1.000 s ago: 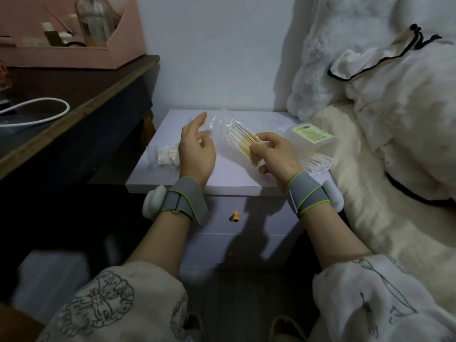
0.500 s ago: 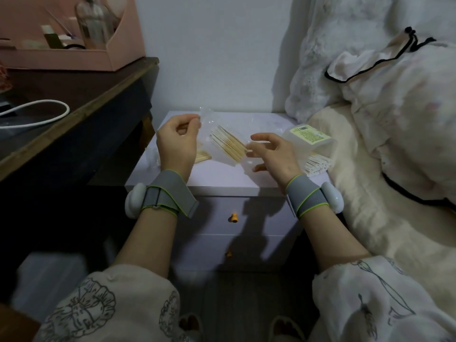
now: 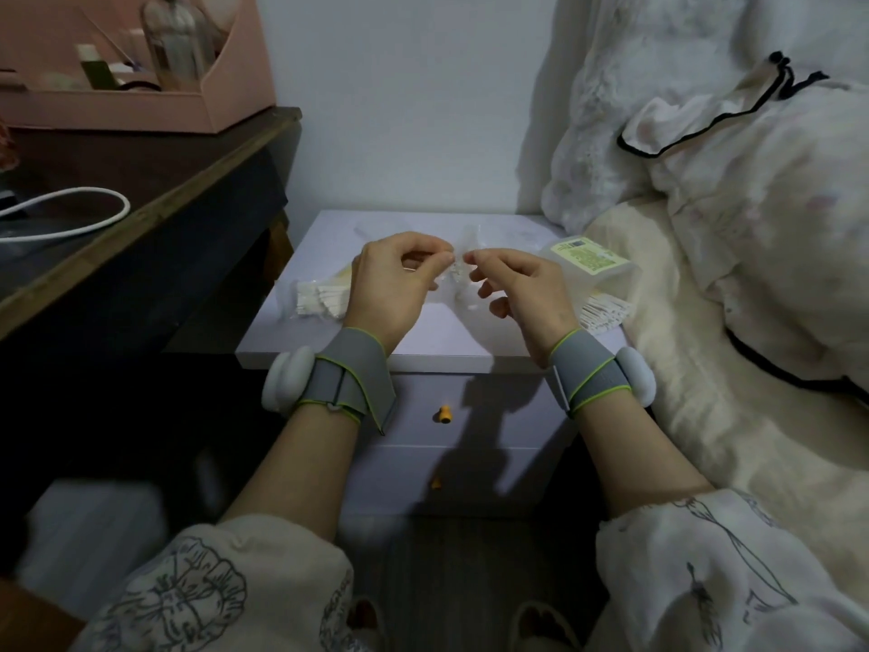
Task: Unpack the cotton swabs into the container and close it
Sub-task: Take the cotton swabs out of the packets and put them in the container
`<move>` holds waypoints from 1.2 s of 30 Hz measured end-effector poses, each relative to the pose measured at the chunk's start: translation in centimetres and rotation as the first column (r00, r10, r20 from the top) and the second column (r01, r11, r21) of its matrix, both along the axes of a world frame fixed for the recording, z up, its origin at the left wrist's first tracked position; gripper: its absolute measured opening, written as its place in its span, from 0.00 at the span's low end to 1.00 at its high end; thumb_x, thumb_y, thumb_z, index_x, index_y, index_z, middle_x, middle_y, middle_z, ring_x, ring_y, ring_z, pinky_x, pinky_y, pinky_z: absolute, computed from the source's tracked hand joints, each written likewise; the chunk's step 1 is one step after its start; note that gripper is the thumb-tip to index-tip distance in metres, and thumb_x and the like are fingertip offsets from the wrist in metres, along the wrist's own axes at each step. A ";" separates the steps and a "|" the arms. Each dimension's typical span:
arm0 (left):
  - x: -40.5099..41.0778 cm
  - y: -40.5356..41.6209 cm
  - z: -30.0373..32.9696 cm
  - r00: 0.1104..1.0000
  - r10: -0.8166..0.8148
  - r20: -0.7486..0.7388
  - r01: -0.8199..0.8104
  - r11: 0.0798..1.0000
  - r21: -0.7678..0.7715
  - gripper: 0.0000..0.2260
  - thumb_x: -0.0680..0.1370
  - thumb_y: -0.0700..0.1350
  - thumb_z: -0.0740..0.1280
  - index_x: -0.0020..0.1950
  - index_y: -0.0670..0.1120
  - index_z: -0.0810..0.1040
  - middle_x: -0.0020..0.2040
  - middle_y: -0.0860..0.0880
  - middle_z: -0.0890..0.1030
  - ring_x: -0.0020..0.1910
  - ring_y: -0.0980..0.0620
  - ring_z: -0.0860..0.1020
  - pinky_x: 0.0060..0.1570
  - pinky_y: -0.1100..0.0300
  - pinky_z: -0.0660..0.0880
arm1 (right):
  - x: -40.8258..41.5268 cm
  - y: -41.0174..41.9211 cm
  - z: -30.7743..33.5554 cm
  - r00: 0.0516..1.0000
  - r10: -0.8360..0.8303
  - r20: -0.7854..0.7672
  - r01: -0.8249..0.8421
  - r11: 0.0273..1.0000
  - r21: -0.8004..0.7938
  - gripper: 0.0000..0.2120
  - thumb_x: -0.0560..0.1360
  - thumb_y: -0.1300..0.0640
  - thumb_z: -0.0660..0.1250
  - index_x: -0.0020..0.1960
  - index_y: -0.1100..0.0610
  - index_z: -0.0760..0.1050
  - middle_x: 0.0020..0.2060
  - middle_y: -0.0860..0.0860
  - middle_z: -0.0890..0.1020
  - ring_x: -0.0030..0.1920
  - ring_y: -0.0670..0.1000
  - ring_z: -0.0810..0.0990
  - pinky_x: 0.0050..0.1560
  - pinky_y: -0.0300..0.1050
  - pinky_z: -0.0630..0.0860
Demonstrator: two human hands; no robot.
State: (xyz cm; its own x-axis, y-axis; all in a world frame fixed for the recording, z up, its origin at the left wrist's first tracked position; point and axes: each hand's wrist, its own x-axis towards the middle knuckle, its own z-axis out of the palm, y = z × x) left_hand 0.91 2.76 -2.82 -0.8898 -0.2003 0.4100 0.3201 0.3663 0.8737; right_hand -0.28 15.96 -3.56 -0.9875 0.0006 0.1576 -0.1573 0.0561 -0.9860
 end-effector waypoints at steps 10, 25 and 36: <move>0.4 0.6 -0.3 0.996 0.020 0.088 -0.010 0.993 -0.122 0.04 0.75 0.38 0.68 0.46 0.41 0.82 0.38 0.48 0.81 0.35 0.51 0.81 0.42 0.65 0.78 | 0.1 0.5 0.0 1.000 0.005 -0.001 -0.005 1.000 -0.009 0.03 0.74 0.60 0.66 0.43 0.57 0.78 0.36 0.49 0.82 0.35 0.46 0.76 0.28 0.32 0.65; 0.0 1.1 -0.7 0.990 0.021 0.140 -0.007 0.994 -0.106 0.03 0.74 0.42 0.69 0.42 0.44 0.81 0.33 0.52 0.78 0.30 0.56 0.75 0.29 0.71 0.72 | -0.7 0.8 -0.7 0.992 0.019 -0.127 0.014 0.967 0.254 0.03 0.73 0.62 0.67 0.42 0.59 0.79 0.32 0.46 0.77 0.32 0.41 0.72 0.35 0.27 0.68; -0.1 0.9 -0.4 0.968 0.087 -0.237 -0.168 0.922 -0.349 0.05 0.76 0.40 0.66 0.45 0.42 0.81 0.41 0.50 0.75 0.37 0.53 0.72 0.43 0.69 0.65 | -0.2 0.9 -0.5 0.994 -0.032 -0.107 0.050 0.984 0.168 0.12 0.72 0.66 0.63 0.32 0.54 0.70 0.30 0.49 0.75 0.32 0.45 0.73 0.34 0.36 0.66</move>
